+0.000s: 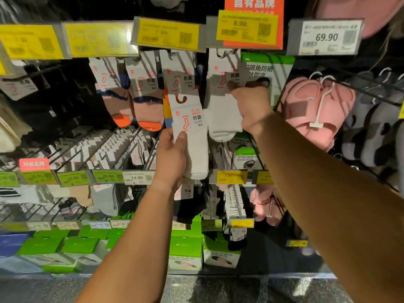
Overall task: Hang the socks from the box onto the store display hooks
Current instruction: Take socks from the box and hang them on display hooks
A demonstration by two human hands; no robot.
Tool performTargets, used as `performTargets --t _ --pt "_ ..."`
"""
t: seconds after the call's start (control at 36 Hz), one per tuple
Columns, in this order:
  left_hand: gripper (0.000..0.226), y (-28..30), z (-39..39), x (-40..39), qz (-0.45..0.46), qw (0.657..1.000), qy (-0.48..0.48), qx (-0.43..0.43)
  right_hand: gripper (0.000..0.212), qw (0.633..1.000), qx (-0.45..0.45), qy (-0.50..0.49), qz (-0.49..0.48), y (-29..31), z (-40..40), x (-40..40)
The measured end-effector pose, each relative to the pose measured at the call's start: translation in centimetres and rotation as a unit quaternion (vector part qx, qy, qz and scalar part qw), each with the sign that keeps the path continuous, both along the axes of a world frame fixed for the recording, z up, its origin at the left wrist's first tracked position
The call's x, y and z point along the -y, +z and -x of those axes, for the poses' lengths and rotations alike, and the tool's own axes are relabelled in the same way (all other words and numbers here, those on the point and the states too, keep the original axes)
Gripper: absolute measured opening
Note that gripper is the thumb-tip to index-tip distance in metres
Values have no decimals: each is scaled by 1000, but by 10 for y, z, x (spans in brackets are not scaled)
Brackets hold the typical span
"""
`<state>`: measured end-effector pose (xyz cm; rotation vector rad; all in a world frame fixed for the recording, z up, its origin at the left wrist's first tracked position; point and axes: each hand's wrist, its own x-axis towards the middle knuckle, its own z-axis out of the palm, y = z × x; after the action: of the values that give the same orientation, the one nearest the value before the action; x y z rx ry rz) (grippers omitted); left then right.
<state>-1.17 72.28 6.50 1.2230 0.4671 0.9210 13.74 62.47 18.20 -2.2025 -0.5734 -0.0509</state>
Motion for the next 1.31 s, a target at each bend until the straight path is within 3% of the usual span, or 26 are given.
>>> performTargets --t 0.03,0.08,0.14,0.25,0.33,0.39,0.44,0.5,0.67,0.72,0.81,0.92,1.08,1.31 --pt "13 1 2 0 -6 1000 3 -5 52 995 -68 10 -75 -3 -2 -1" --pt "13 2 4 -1 -19 1000 8 -15 34 942 -222 46 -248 -9 -11 -7" --pt "12 2 7 -4 -19 1000 11 -14 29 918 -243 28 -313 -14 -12 -8" --pt "11 5 7 -5 -19 1000 15 1 37 952 -124 -22 -280 -22 -14 -6" --pt "12 9 2 0 -32 999 1 -7 23 958 -23 -62 -280 -38 13 7" --pt "13 14 -3 5 -47 999 -8 -16 25 952 -57 -6 -301 -60 39 11" --pt "13 20 -9 14 -50 998 -24 -18 35 965 -130 39 -224 -78 59 10" --pt "14 25 -15 24 -64 997 -47 -22 40 960 -163 54 -222 -90 70 8" --pt "13 31 -26 43 -198 978 -59 -15 11 926 -102 56 -359 -76 82 32" --pt "20 38 -26 49 -262 964 -32 -23 6 924 -80 69 -368 -68 83 39" --pt "20 52 -27 59 -286 958 3 -14 3 924 -48 79 -371 -58 82 43" --pt "12 62 -31 60 -266 964 7 0 6 922 -16 88 -378 -51 80 44" --pt "7 55 -25 65 -291 957 18 8 18 927 -42 79 -364 -55 82 48" --pt "15 69 -32 62 -240 970 2 43 6 925 -5 94 -367 -41 78 46"
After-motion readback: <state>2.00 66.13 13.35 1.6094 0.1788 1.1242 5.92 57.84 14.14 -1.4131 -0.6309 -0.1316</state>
